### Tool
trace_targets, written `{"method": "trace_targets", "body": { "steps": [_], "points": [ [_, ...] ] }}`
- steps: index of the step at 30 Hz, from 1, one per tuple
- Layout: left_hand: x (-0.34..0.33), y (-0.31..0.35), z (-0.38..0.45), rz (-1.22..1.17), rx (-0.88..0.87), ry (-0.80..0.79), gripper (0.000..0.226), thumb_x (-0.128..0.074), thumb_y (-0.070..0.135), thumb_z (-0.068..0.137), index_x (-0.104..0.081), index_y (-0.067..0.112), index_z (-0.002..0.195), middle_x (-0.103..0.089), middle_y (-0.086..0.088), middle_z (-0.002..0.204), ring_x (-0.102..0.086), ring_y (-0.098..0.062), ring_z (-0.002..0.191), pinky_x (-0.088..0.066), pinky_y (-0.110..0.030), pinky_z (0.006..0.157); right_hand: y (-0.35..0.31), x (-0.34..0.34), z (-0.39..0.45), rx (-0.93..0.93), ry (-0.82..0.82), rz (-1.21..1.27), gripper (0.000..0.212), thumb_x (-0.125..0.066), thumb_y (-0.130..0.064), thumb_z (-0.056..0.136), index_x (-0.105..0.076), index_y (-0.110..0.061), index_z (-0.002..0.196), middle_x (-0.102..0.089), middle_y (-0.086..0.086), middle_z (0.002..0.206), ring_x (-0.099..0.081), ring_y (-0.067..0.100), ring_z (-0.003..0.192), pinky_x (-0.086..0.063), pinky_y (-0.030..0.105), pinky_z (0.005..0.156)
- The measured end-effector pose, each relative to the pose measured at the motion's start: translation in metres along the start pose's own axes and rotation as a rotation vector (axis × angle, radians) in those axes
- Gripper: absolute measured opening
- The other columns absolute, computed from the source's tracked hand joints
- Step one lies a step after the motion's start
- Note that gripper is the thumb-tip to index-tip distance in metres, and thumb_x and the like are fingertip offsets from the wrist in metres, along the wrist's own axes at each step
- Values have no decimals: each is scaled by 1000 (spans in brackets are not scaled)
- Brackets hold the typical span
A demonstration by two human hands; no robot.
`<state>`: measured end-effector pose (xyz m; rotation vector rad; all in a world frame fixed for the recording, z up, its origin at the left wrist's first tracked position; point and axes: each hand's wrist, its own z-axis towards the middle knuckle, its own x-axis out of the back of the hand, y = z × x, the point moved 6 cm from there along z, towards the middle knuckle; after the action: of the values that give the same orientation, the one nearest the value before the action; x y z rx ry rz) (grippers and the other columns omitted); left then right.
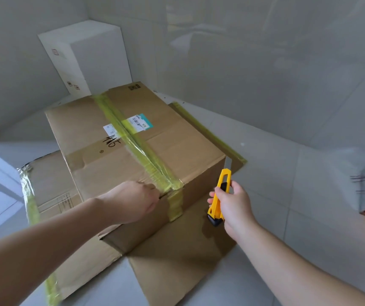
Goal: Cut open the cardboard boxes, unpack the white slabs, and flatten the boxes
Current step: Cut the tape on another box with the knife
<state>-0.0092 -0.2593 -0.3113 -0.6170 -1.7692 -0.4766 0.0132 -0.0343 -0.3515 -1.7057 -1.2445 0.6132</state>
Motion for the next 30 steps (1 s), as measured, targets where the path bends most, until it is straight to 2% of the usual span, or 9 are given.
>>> {"method": "trace_targets", "body": {
  "steps": [3, 8, 10, 16, 24, 27, 30],
  "points": [
    [1, 4, 4, 0, -20, 30, 17, -37, 26, 99, -46, 20, 86, -42, 6, 82, -47, -17, 76, -40, -26, 71, 1, -4, -2, -11, 0, 43, 48, -56, -13, 95, -41, -18, 141, -70, 4, 87, -69, 17, 68, -57, 36, 70],
    [4, 7, 13, 0, -39, 57, 20, -35, 27, 100, -47, 18, 86, -44, 5, 82, -50, -19, 75, -45, -30, 74, 6, -7, -7, -17, -8, 55, 46, -56, -15, 96, -42, -20, 140, -70, 2, 86, -69, 14, 67, -54, 29, 61],
    [6, 10, 16, -22, -55, 80, 20, -36, 26, 99, -45, 19, 83, -42, 5, 79, -46, -18, 72, -45, -31, 73, 6, -7, -9, 6, -15, 43, 45, -57, -15, 95, -45, -21, 139, -70, -1, 85, -69, 11, 65, -53, 27, 59],
    [9, 14, 22, -31, -64, 115, 20, -38, 26, 99, -47, 17, 83, -43, 4, 78, -49, -21, 72, -46, -33, 74, 8, -9, -12, 20, -95, 6, 37, -56, -15, 95, -54, -23, 131, -72, -1, 80, -66, 10, 62, -54, 28, 59],
    [6, 20, 30, -1, -12, 68, 18, -34, 28, 99, -39, 23, 83, -37, 9, 76, -47, -17, 71, -44, -30, 67, 6, -14, -19, 23, -197, -78, 42, -52, -13, 97, -49, -26, 137, -68, 3, 78, -60, 13, 62, -52, 29, 60],
    [9, 18, 23, 7, 17, 116, 23, -32, 38, 97, -40, 25, 80, -41, 9, 76, -48, -18, 69, -41, -30, 63, 5, -13, -22, 21, -223, -113, 45, -52, -14, 97, -45, -25, 140, -67, 4, 80, -59, 14, 63, -51, 29, 59],
    [6, 10, 11, -5, 46, 93, 24, -33, 41, 94, -42, 24, 79, -46, 7, 76, -53, -20, 71, -44, -30, 63, 7, -14, -28, 39, -262, -200, 47, -51, -16, 97, -43, -26, 142, -67, 5, 83, -58, 14, 63, -51, 29, 60]
  ]
}}
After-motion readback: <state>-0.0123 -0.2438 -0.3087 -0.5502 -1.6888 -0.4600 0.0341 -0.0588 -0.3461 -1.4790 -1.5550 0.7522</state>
